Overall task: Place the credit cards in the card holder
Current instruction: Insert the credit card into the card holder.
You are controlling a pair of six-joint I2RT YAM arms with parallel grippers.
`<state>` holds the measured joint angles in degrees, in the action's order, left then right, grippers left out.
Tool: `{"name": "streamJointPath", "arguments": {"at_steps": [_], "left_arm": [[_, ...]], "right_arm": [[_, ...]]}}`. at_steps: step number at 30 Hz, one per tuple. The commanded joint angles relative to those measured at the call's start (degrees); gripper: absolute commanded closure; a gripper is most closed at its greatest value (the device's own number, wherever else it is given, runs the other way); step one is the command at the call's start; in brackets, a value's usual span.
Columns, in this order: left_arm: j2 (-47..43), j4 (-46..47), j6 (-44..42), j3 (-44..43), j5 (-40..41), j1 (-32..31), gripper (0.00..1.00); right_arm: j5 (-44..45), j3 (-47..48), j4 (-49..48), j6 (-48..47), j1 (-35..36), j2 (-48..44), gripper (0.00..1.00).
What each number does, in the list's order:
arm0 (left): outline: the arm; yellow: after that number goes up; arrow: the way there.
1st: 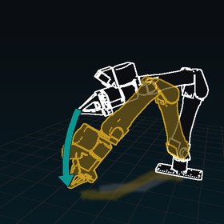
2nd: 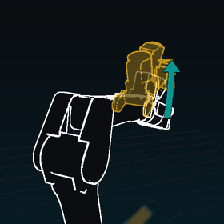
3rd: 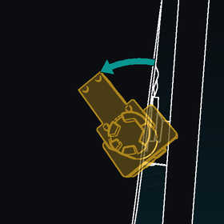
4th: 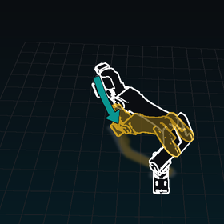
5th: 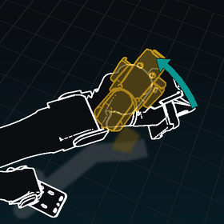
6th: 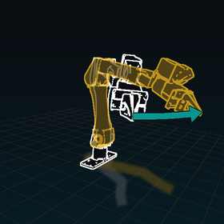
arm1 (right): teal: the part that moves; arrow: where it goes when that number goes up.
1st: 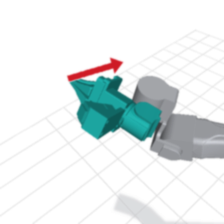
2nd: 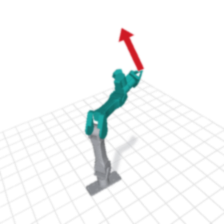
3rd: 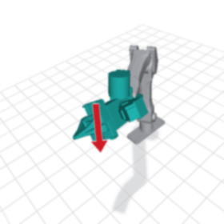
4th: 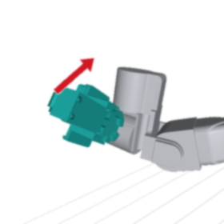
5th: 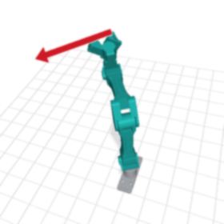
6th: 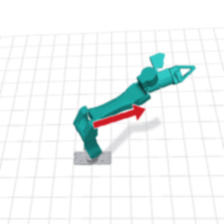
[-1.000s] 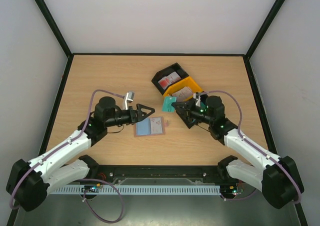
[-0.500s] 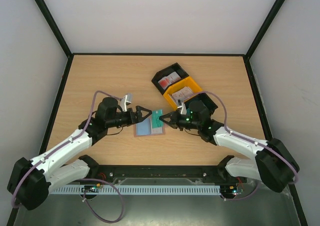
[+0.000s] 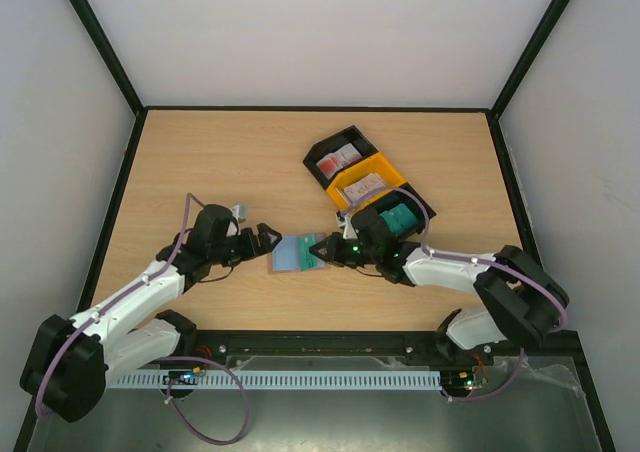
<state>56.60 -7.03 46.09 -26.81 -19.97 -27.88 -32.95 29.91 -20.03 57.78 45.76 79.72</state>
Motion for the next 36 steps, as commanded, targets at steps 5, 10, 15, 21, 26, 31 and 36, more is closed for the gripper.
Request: {"name": "streamJointPath", "arguments": {"at_steps": [5, 10, 15, 21, 26, 31, 36], "left_arm": [[2.0, -4.7, 0.5, 0.9, 5.1, 2.8, 0.0], [4.5, -3.9, 0.5, 0.8, 3.8, 3.1, 0.1], [6.7, -2.5, 0.2, 0.6, 2.3, 3.1, 0.28], [9.2, -0.4, -0.2, 0.6, 0.7, 3.1, 0.47], [12.2, 1.6, -1.0, 0.2, -1.2, 3.1, 0.53], [14.2, 2.6, -1.7, -0.6, -2.3, 3.1, 0.59], [16.1, 3.7, -1.9, -0.6, -3.3, 3.1, 0.63]], "right_arm": [[1.4, 6.3, -0.3, -5.7, 0.9, 5.7, 0.98], [3.4, 8.4, 1.5, -7.0, 0.9, 9.8, 0.98], [5.8, 8.7, 2.4, -7.2, 1.0, 11.4, 0.98], [12.0, 8.0, 2.4, -3.1, 0.9, 11.0, 0.98], [9.7, 8.4, 0.0, -2.7, 1.0, 13.1, 0.98], [9.1, 8.1, -1.3, -1.8, 1.0, 14.9, 0.98], [8.5, 7.4, -2.4, -1.0, 0.9, 15.7, 0.98]]}}
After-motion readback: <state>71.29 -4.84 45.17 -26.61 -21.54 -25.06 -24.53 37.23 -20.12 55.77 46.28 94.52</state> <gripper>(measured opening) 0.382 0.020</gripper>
